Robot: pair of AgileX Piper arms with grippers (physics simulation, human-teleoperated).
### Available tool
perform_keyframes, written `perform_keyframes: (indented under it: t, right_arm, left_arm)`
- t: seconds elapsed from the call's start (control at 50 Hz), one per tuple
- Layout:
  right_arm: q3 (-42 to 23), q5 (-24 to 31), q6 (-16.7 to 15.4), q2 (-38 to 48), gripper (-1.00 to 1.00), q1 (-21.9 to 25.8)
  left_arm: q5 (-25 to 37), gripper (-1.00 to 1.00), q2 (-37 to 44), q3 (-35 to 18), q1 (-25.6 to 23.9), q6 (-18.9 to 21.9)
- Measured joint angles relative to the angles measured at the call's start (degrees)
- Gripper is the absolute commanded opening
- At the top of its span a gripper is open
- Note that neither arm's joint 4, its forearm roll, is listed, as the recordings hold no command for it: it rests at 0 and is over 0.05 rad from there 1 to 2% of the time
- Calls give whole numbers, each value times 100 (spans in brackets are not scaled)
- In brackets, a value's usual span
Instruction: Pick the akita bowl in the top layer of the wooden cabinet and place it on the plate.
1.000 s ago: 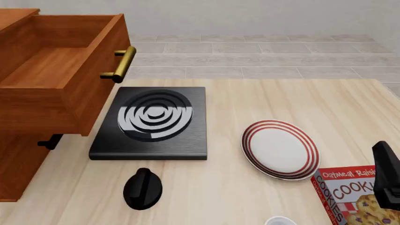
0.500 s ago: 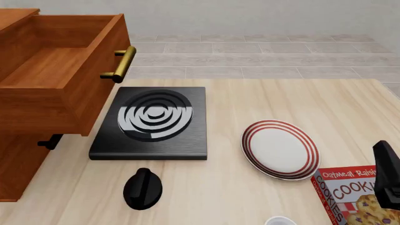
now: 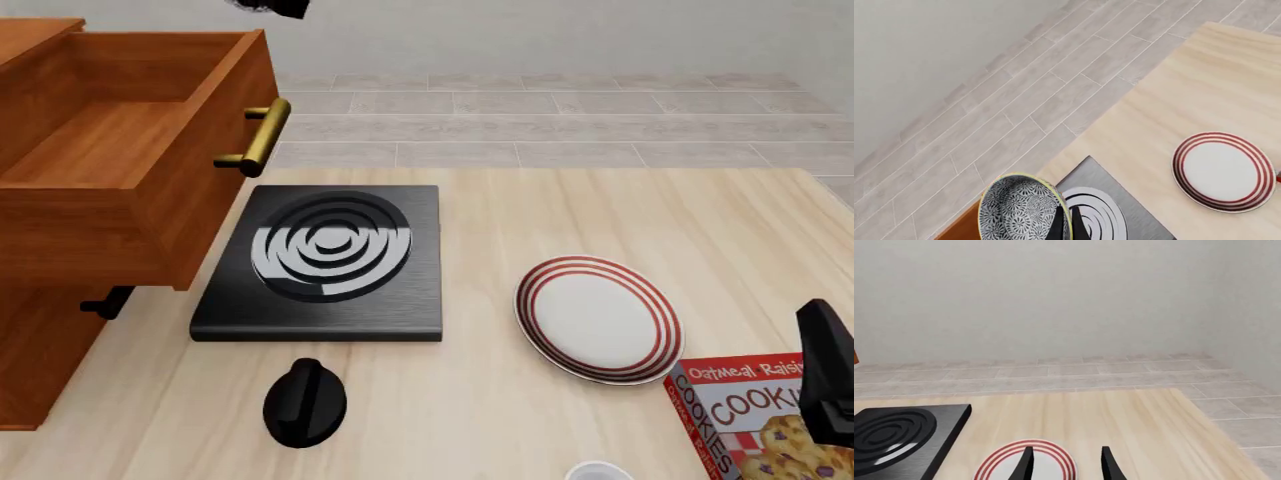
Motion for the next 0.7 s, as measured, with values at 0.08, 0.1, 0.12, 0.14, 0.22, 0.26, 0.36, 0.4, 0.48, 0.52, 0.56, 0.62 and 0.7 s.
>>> perform_keyframes:
  t: [0.08,0.1,0.12,0.14,0.22,0.26,0.36,0.4,0.48,0.52,0.56,0.62,0.7]
  right_arm:
    - [-2,-3,-1,0,100,0]
    - [-2,-4,-1,0,100,0]
    - [-2,-5,-1,0,100,0]
    - [-2,-6,-2,0,100,1]
    - [-4,-10,-3,0,100,1]
    - [-5,-12,-4,0,100,1]
    - [-8,-15,-8,0,100,2]
    - [-10,-16,-8,0,100,2]
    - [-12,-18,-8,0,100,1]
    - [-13,-20,-9,0,100,0]
    - [-15,-23,-11,0,100,1]
    - [-16,-28,-15,0,100,2]
    - [-16,-34,-17,0,100,3]
  left_arm:
    - [-37,-100,61,-27,-91,-5]
    - [-46,-100,76,-34,-113,-6]
    - [-55,-100,90,-40,-134,-6]
    - [-64,-100,105,-48,-157,-6]
    - [-104,-100,164,-71,-244,-2]
    - [-126,-100,192,-77,-285,2]
    - [-188,-100,270,-81,-389,12]
    - [-218,-100,302,-74,-427,17]
    - [-282,-100,364,-52,-500,33]
    - [-318,-100,391,-35,-535,45]
    - [-355,-100,417,-15,-573,58]
    - [-411,-100,458,11,-632,77]
    - [-477,-100,515,35,-715,99]
